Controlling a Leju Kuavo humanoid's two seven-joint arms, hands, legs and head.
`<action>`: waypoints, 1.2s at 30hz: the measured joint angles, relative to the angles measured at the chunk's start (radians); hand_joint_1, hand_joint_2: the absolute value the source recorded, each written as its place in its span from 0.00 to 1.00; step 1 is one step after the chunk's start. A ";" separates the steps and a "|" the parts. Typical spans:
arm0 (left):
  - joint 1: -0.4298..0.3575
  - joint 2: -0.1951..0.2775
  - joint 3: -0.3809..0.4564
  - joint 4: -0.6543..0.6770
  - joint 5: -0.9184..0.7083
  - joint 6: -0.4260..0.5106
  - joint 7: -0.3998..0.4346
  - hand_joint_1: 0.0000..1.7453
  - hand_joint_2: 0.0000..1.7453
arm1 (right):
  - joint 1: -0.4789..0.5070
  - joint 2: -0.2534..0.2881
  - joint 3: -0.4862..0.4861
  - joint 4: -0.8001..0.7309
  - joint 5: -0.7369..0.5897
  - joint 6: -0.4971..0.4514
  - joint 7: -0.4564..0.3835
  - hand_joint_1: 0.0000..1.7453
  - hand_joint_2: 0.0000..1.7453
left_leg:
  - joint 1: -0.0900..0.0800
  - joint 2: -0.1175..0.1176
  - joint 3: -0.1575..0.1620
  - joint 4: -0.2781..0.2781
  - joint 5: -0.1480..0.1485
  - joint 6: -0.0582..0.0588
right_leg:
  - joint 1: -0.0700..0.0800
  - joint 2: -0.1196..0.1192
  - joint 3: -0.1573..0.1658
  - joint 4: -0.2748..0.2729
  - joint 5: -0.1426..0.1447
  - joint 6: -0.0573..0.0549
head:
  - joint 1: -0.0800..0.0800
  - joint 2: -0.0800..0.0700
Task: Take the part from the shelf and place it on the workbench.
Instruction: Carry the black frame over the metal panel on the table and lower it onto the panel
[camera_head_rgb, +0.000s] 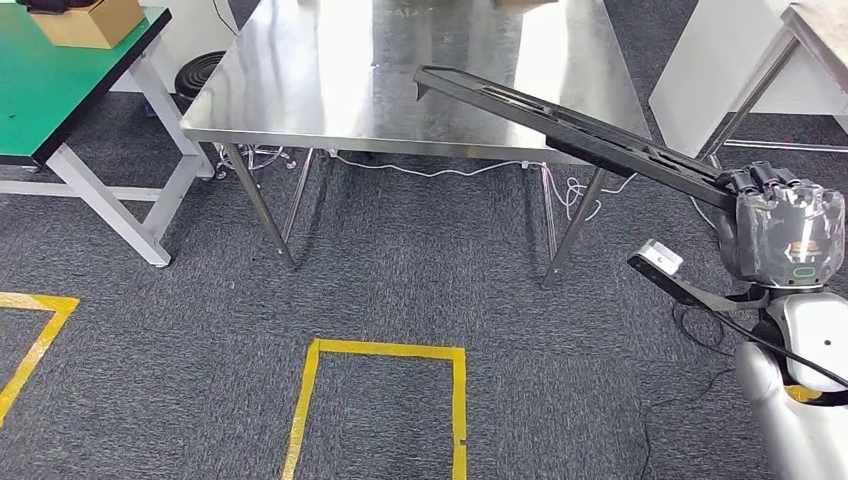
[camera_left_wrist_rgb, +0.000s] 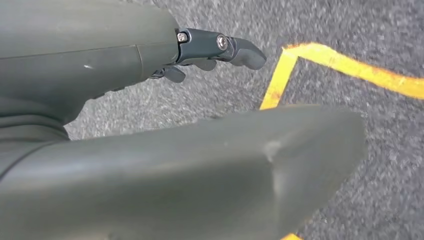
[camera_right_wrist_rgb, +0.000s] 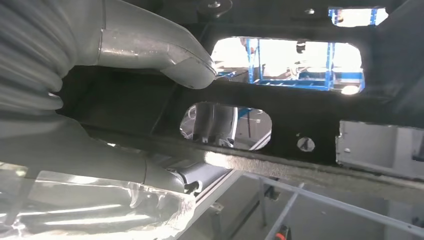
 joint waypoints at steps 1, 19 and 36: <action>0.000 0.000 0.001 0.000 0.000 0.003 0.000 0.00 0.00 | 0.000 0.002 0.003 0.000 0.000 0.000 0.000 1.00 1.00 | -0.002 -0.001 -0.006 0.010 -0.006 -0.005 | 0.002 0.001 0.007 -0.012 0.002 -0.008 | -0.001 0.000; 0.008 0.004 0.003 0.000 -0.019 0.021 0.004 0.00 0.00 | 0.041 0.013 0.004 -0.010 -0.059 -0.048 -0.012 1.00 1.00 | -0.007 0.007 -0.003 0.002 -0.003 0.023 | 0.012 0.004 0.018 -0.024 0.005 -0.032 | -0.003 0.000; 0.006 -0.003 0.003 0.000 -0.030 0.019 0.006 0.00 0.00 | 0.069 0.009 -0.014 -0.017 -0.053 -0.052 -0.014 1.00 1.00 | -0.003 0.004 -0.016 0.053 -0.043 -0.014 | 0.002 0.005 0.024 -0.029 0.008 -0.044 | -0.006 0.000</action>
